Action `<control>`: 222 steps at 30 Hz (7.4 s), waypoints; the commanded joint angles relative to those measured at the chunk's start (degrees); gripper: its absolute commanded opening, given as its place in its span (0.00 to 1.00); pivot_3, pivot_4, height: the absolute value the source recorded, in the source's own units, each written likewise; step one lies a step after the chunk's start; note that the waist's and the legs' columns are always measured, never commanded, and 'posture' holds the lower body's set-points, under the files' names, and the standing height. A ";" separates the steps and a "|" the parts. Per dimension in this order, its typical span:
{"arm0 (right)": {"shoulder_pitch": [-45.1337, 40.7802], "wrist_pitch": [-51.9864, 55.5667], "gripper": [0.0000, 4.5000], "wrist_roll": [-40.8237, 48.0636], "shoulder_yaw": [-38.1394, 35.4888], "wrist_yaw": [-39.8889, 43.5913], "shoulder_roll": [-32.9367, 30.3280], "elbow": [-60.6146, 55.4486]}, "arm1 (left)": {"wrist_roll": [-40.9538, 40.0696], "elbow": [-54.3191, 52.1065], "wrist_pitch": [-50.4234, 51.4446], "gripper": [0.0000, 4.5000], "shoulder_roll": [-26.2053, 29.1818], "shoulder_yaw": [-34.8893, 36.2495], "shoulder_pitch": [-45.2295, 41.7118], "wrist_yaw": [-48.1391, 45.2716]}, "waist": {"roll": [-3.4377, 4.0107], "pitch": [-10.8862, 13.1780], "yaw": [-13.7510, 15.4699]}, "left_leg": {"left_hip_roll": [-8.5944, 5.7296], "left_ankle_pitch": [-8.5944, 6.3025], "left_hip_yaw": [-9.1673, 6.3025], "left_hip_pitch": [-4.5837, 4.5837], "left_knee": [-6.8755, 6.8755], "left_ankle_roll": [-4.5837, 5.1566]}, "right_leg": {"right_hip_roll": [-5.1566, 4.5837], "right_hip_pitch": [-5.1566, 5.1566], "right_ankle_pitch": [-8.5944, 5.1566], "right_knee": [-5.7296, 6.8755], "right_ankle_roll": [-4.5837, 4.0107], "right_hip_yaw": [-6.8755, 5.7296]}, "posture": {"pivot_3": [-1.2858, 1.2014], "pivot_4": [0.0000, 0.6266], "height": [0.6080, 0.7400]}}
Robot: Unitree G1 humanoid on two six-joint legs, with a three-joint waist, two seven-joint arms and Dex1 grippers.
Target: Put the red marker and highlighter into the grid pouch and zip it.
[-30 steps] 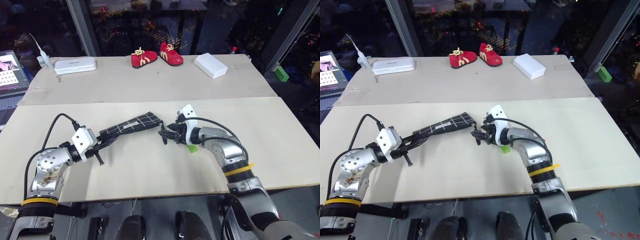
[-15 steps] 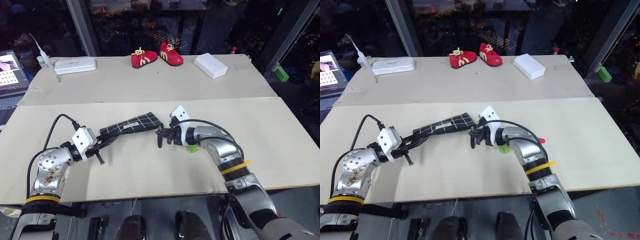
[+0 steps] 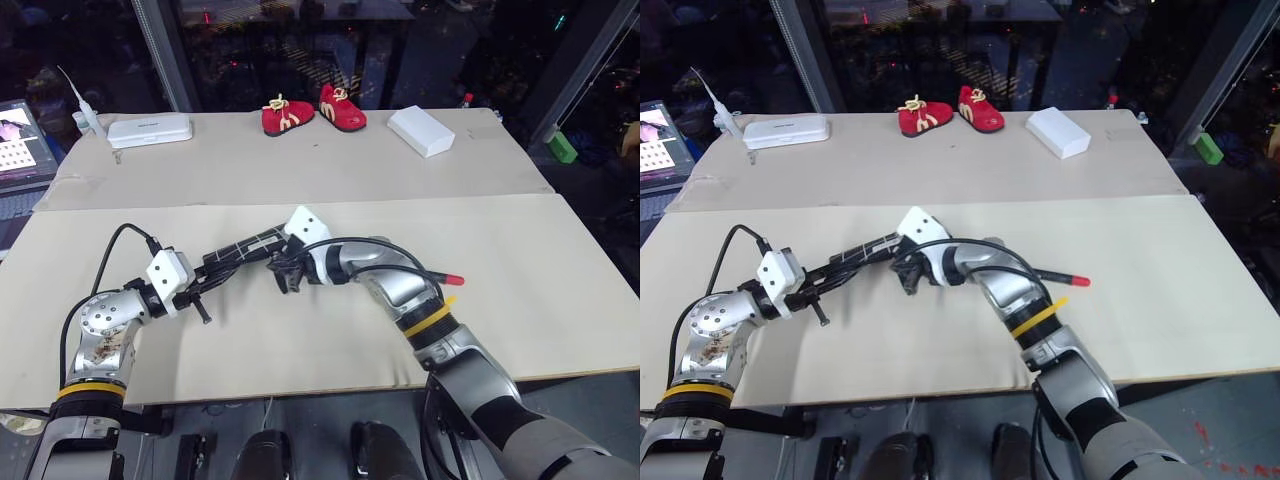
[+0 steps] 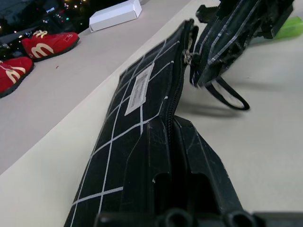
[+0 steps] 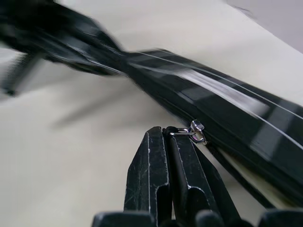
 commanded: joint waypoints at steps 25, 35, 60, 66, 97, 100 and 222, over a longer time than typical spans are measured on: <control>17.39 14.15 0.97 16.07 -17.48 10.09 -19.96 -32.67 | 0.23 -3.69 -0.12 0.00 -0.63 0.57 0.41 -0.52 | 0.00 0.00 0.68 | -0.01 0.00 -0.09 -0.07 0.01 0.00 | -0.04 0.02 0.00 -0.03 0.00 -0.06 | 0.52 0.24 1.00; 24.31 -4.74 0.97 10.75 -29.32 10.66 -38.75 -16.83 | -0.46 -6.82 1.84 0.00 -0.60 1.40 1.88 -0.15 | -0.05 0.02 0.17 | 0.01 -0.06 -0.01 0.67 -0.04 0.08 | 0.05 0.53 -0.11 -0.23 -0.05 0.10 | 0.52 0.24 1.00; 11.08 -20.50 0.86 1.18 -20.51 14.45 -33.90 22.81 | -0.69 -8.70 3.90 0.00 -0.97 1.79 1.19 0.47 | -0.05 0.03 0.47 | -0.04 -0.07 0.08 0.66 -0.05 0.10 | -0.02 0.59 -0.10 -0.30 -0.03 0.22 | 0.52 0.24 1.00; 11.59 -20.93 0.44 1.00 -20.64 16.83 -34.36 24.16 | -0.56 -7.83 3.55 0.00 -0.89 2.00 0.67 0.56 | -0.05 0.03 0.45 | -0.03 -0.08 0.06 0.75 -0.05 0.10 | -0.02 0.70 -0.10 -0.31 -0.03 0.21 | 0.52 0.24 1.00; 14.33 -19.54 0.13 -5.37 -10.30 9.77 -33.30 -23.70 | -0.29 -7.57 3.15 0.00 -2.46 1.28 2.01 0.19 | -0.02 0.05 0.50 | -0.03 -0.09 -0.04 0.70 -0.04 0.12 | -0.04 0.63 -0.11 -0.29 -0.03 0.17 | 0.52 0.24 1.00; 14.20 -21.06 0.13 -6.44 -9.06 9.96 -33.23 -21.71 | -0.17 -7.15 2.87 0.00 -2.60 1.03 1.91 -0.25 | -0.02 0.05 0.54 | -0.03 -0.09 0.02 0.64 -0.04 0.12 | -0.04 0.60 -0.12 -0.31 -0.03 0.12 | 0.52 0.24 1.00; 18.41 -4.46 0.24 8.47 -15.92 5.48 -31.53 -38.87 | -0.50 -9.99 3.15 0.00 -2.70 1.34 4.09 1.17 | -0.14 -0.02 0.53 | 0.00 -0.10 -0.18 0.42 -0.11 0.12 | -0.02 0.31 -0.16 -0.28 -0.02 0.15 | 0.52 0.24 1.00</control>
